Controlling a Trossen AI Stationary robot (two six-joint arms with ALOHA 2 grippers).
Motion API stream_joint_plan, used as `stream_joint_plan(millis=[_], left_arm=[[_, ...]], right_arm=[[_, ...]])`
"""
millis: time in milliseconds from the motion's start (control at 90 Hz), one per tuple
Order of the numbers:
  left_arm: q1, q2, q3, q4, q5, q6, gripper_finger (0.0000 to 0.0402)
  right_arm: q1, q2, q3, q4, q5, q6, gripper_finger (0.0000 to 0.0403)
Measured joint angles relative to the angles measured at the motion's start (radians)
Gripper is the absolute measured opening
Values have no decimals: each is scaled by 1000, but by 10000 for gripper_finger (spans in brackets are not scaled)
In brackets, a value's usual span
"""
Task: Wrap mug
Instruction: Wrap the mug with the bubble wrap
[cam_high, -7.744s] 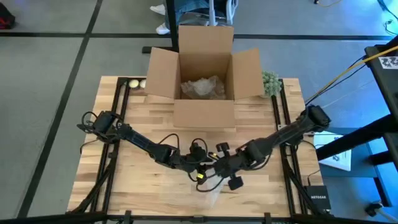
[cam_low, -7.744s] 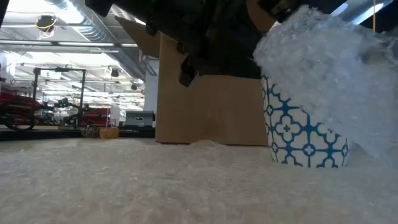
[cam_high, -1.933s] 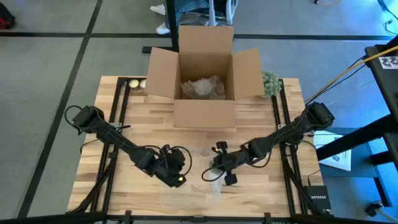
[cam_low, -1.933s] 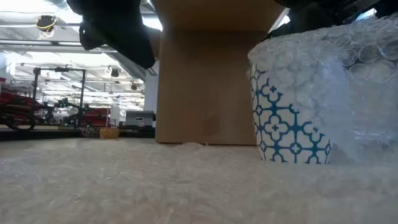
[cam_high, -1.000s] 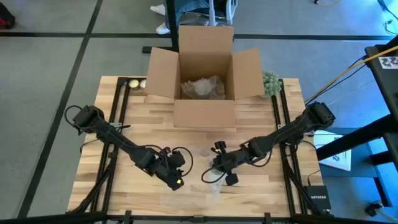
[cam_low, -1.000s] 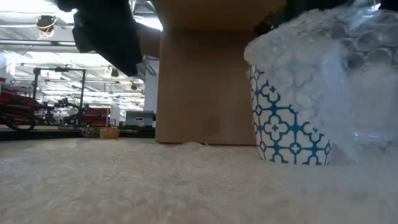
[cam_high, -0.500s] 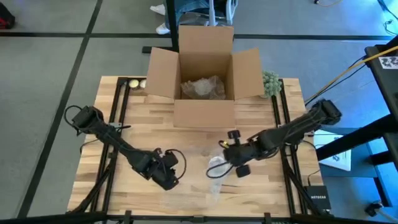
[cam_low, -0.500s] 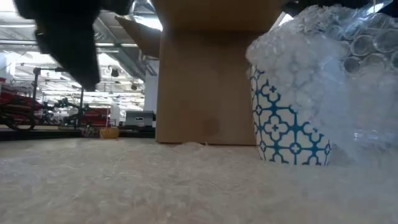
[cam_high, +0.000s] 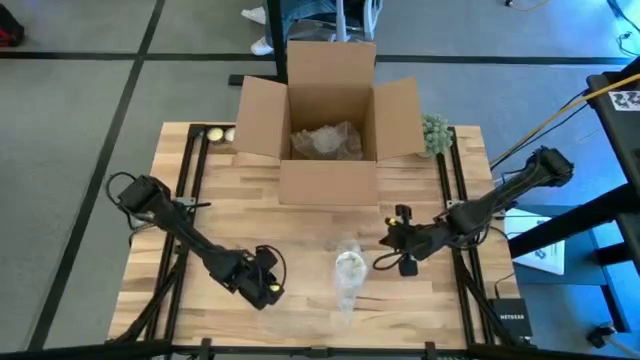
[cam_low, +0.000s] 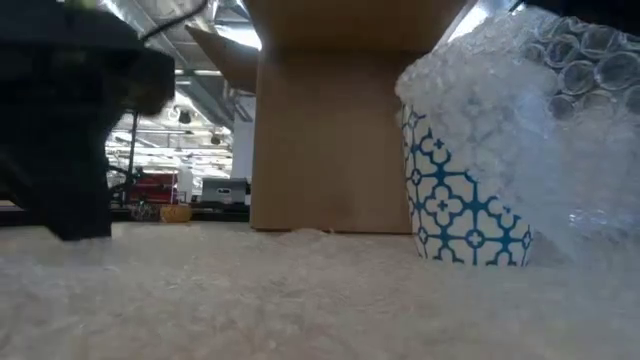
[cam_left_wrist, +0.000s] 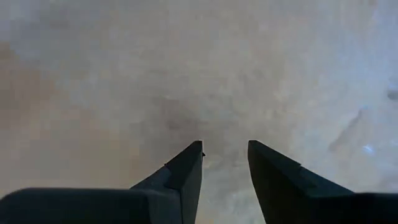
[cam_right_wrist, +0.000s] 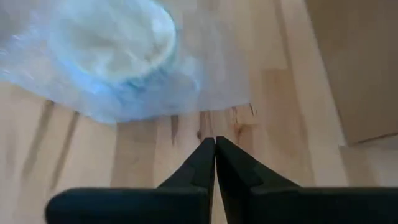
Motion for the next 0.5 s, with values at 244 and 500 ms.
stream_joint_plan(millis=[244,500], left_arm=[[4,49,4,29,11,64,23],[0,-27,81,-111,-84,99,1]], right_arm=[[0,1,-73,77,7,-2,1],[0,99,-112,224,-25,0,1]])
